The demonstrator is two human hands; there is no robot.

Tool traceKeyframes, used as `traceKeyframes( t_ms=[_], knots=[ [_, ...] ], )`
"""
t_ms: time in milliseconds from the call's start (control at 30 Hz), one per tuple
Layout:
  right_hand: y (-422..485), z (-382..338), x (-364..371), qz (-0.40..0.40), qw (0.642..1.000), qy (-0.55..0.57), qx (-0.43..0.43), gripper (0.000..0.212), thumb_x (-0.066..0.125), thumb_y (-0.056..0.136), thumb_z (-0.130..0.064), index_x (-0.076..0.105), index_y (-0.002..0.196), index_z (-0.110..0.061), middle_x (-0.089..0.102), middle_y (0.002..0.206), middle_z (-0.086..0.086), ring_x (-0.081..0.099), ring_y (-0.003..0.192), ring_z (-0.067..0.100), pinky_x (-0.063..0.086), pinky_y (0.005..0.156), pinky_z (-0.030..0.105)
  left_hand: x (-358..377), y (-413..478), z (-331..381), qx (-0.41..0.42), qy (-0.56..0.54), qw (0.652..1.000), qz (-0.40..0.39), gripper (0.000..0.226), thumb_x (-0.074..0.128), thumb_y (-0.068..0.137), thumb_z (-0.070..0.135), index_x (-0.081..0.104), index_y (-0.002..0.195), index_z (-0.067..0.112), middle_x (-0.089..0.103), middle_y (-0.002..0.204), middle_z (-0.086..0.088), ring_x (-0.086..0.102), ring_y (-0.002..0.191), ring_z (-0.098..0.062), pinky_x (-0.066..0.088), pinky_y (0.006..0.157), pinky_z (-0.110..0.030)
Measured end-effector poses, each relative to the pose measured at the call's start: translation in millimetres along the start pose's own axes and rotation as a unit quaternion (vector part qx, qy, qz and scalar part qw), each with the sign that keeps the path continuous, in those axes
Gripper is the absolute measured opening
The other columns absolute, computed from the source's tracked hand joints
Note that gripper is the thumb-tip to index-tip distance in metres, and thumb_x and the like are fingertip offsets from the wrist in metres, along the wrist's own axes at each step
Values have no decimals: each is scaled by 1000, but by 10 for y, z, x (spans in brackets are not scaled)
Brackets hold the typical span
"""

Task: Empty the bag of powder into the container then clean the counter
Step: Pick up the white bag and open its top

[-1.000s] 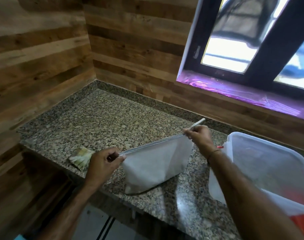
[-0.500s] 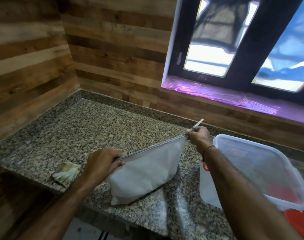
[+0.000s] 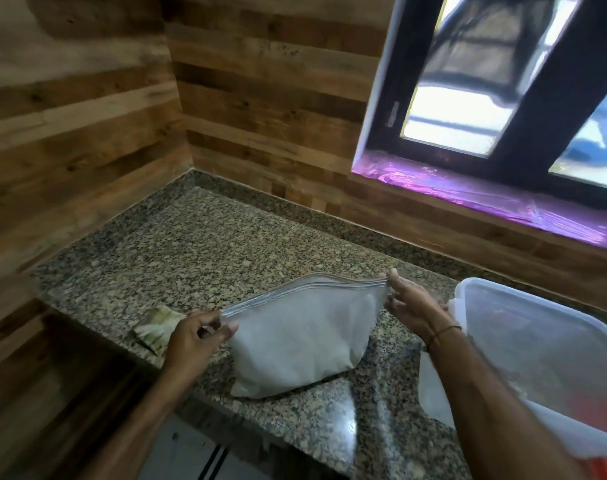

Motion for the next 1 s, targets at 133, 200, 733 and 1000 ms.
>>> traceKeyframes(
  t_ms=[133, 200, 733, 1000],
  knots=[
    [3, 136, 49, -27, 997, -77, 18, 20, 65, 96, -36, 65, 85, -19, 55, 58, -4, 40, 49, 8, 42, 51, 22, 115, -127, 38, -6, -57, 998, 19, 14, 75, 92, 33, 79, 87, 21, 78, 83, 1, 70, 77, -11, 52, 70, -27],
    [6, 144, 104, -27, 994, -106, 9, 26, 62, 99, -38, 61, 81, -19, 49, 53, -5, 37, 43, 7, 39, 53, 22, 117, -158, 36, -20, -69, 996, 46, 13, 70, 97, 24, 79, 88, 19, 77, 76, 1, 68, 65, -11, 49, 60, -25],
    [209, 6, 50, -36, 984, -152, 85, 49, 54, 99, -55, 54, 102, -6, 70, 60, 16, 70, 48, 24, 64, 56, 41, 154, -158, -139, -294, -241, 925, -7, 63, 49, 97, 63, 58, 114, 3, 76, 94, -31, 76, 60, -26, 61, 47, -29],
    [226, -79, 232, -29, 975, -210, 66, 14, 71, 93, -3, 68, 104, 4, 66, 84, 15, 64, 63, 17, 57, 42, 24, 223, -79, -122, -286, -246, 922, 87, 13, 59, 99, -2, 61, 97, 11, 72, 83, -16, 68, 55, -17, 49, 38, -19]
  ],
)
Point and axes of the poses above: each hand's wrist, its own y-axis towards the middle knuckle, its own x-axis out of the palm, z = x × y, the point moved 7 cm from there along y, towards the middle knuckle
